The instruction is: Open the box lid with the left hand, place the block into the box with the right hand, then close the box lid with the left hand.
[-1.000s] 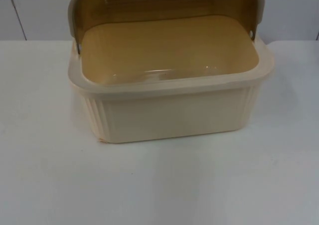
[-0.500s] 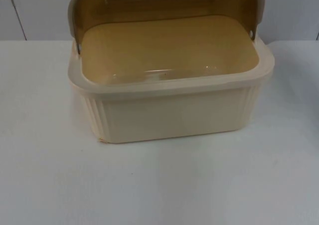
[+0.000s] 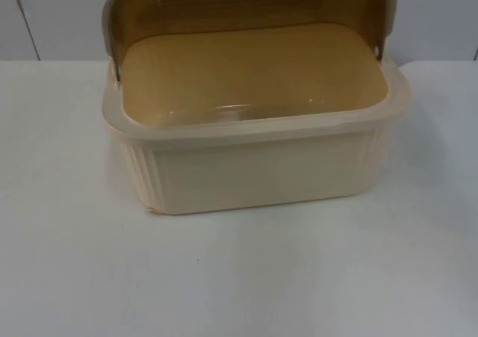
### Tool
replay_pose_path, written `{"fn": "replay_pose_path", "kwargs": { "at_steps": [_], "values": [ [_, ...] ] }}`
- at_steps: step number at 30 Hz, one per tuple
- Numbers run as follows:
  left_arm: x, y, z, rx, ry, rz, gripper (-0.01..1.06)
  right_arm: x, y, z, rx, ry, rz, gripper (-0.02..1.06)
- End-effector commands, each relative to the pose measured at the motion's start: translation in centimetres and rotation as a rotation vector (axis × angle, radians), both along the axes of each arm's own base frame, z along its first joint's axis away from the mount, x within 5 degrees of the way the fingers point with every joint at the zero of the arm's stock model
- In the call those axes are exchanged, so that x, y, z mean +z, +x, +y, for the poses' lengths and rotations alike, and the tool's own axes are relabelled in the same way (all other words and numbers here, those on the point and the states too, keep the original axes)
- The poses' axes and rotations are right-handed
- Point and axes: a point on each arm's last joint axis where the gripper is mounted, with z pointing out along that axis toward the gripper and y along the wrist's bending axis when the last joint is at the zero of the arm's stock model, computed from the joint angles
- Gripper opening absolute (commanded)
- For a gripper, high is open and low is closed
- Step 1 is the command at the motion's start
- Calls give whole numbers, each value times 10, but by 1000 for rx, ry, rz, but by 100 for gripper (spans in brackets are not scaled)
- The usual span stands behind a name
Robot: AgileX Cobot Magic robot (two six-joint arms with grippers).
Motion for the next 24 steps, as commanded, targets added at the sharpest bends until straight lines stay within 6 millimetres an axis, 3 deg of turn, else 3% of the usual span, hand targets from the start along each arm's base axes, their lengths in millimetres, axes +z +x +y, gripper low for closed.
{"fn": "replay_pose_path", "kwargs": {
  "at_steps": [1,5,16,22,24],
  "values": [
    [4,0,0,3,-11,-12,105,-7,-4,8,17,2,-16,0],
    [4,0,1,3,-7,-12,105,-42,-7,25,16,3,15,0],
    [4,0,1,3,-1,-12,105,-129,-8,16,-34,-129,105,0],
    [4,0,1,3,13,-12,105,-165,-7,9,-116,-78,7,0],
    [4,0,1,3,13,-12,105,-168,-7,7,-121,-61,-8,0]
  ]
}}
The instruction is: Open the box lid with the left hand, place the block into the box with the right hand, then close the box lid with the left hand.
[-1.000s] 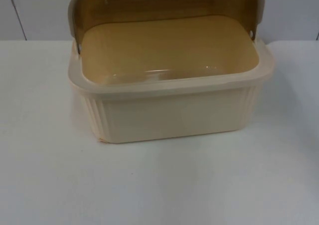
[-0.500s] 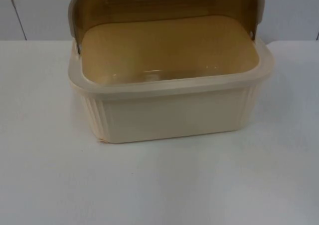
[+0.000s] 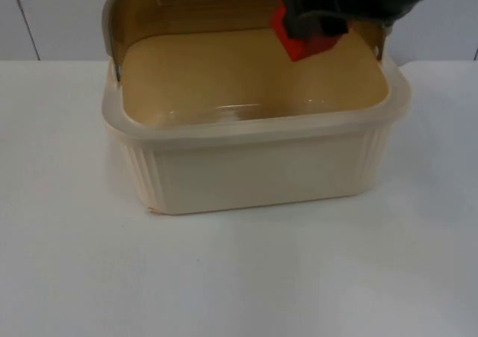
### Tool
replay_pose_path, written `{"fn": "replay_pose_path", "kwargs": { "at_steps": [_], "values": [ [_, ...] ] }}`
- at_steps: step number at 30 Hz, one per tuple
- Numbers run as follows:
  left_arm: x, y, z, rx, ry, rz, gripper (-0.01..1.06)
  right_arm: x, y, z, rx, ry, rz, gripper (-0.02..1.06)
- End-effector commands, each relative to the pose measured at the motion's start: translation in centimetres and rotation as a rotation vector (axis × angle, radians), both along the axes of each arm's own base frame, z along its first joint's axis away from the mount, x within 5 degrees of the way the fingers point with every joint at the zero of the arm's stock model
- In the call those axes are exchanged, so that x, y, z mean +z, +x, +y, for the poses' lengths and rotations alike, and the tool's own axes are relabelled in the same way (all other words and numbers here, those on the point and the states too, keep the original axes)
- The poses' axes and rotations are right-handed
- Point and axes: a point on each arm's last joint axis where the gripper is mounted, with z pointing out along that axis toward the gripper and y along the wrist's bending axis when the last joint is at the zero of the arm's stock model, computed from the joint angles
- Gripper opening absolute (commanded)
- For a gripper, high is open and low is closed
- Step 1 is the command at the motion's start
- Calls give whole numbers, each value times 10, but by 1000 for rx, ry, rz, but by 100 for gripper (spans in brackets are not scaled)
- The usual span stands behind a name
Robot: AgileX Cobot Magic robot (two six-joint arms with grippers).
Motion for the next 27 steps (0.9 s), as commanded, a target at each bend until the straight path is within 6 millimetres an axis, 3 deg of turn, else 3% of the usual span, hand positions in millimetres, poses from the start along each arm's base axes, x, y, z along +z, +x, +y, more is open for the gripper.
{"fn": "replay_pose_path", "kwargs": {
  "at_steps": [1,11,22,27],
  "values": [
    [4,0,1,3,7,-14,105,-1,1,0,-5,53,-69,0],
    [4,0,1,3,7,-14,105,-59,23,10,-31,87,-75,0],
    [2,-1,1,3,7,11,105,-82,33,9,-90,113,-50,0],
    [2,-1,1,3,7,11,105,-80,37,4,-100,86,-88,2]
  ]
}}
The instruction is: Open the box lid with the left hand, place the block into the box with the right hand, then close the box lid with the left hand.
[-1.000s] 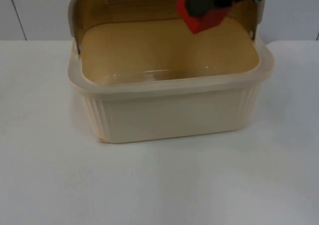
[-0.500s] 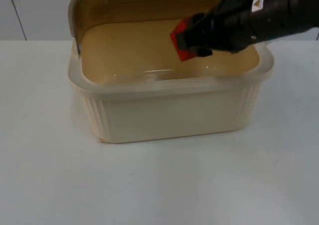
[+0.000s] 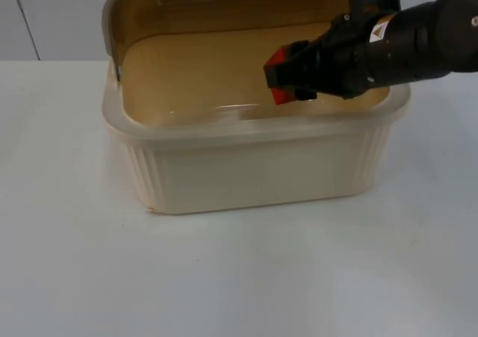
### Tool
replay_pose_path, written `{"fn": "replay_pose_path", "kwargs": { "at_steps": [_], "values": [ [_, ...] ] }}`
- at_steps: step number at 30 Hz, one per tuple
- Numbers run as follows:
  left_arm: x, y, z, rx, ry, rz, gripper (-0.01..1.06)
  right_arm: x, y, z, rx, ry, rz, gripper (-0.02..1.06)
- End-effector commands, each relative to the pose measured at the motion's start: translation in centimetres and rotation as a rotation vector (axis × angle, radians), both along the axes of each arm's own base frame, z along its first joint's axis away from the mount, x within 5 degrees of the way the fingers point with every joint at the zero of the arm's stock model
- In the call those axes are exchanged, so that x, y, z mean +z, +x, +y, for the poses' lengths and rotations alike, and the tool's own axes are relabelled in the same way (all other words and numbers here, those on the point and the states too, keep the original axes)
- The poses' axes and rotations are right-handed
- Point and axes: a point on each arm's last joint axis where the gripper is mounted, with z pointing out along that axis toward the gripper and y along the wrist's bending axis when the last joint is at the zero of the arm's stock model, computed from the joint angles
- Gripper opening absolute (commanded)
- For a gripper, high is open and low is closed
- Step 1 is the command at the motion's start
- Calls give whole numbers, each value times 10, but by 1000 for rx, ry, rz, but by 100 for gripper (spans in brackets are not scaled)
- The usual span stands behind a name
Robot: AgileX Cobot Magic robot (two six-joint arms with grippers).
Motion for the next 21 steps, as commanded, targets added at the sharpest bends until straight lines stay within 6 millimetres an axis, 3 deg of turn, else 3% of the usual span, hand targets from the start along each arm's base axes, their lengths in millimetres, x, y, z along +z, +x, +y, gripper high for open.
{"fn": "replay_pose_path", "kwargs": {
  "at_steps": [1,6,8,10,11,14,21],
  "values": [
    [4,0,1,3,7,-10,105,4,3,-2,1,-12,-55,2],
    [3,0,1,3,7,-9,105,5,4,-2,9,-24,-70,17],
    [3,0,1,3,7,-11,105,5,4,-2,9,-22,-74,33],
    [3,0,1,3,7,-13,105,3,4,-2,8,-23,-73,59],
    [3,0,1,3,7,-13,105,3,4,-2,8,-23,-73,59],
    [3,0,1,3,7,-13,105,2,4,-2,9,-27,-64,102],
    [3,0,1,3,7,-13,105,2,0,-2,23,-45,-18,105]
  ]
}}
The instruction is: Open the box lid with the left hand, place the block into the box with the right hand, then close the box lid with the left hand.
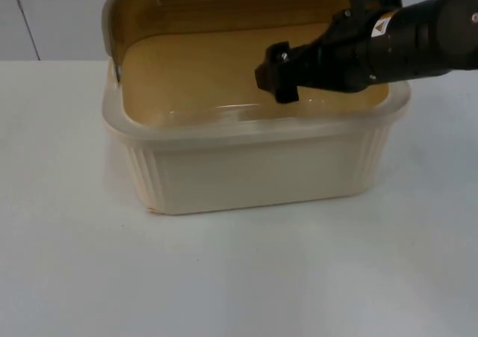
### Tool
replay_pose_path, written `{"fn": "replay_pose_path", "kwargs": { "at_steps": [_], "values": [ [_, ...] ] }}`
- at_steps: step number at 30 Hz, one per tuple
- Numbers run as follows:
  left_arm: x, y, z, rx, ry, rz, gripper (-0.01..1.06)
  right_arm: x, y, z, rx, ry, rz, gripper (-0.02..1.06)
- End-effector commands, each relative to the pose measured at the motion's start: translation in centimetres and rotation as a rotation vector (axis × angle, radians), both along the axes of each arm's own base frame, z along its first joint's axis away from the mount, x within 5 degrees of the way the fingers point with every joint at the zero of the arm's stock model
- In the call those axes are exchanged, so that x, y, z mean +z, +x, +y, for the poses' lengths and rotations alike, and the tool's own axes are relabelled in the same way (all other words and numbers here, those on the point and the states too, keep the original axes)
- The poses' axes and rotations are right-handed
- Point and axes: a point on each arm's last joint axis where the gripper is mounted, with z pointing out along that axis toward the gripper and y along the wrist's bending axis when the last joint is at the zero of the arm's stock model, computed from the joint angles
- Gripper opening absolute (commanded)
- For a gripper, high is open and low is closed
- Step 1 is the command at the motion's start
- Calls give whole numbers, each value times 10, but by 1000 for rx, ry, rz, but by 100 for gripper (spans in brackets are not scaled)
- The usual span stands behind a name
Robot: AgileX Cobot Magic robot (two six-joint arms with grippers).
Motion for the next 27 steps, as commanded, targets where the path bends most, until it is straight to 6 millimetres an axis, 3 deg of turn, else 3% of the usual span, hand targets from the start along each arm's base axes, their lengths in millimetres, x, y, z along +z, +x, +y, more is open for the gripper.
{"fn": "replay_pose_path", "kwargs": {
  "at_steps": [1,7,12,21,22,27],
  "values": [
    [3,0,1,3,7,-13,105,4,-4,-1,12,-19,36,105],
    [3,0,1,3,7,-13,105,17,-16,-6,40,-53,127,105],
    [3,0,1,3,7,-13,105,41,-33,-13,62,-68,208,105],
    [3,0,1,3,7,-13,105,115,-78,-37,114,-59,224,105],
    [3,0,1,3,7,-13,105,115,-78,-37,114,-59,224,105],
    [3,0,1,3,7,-13,105,167,-103,-59,114,-50,145,105]
  ]
}}
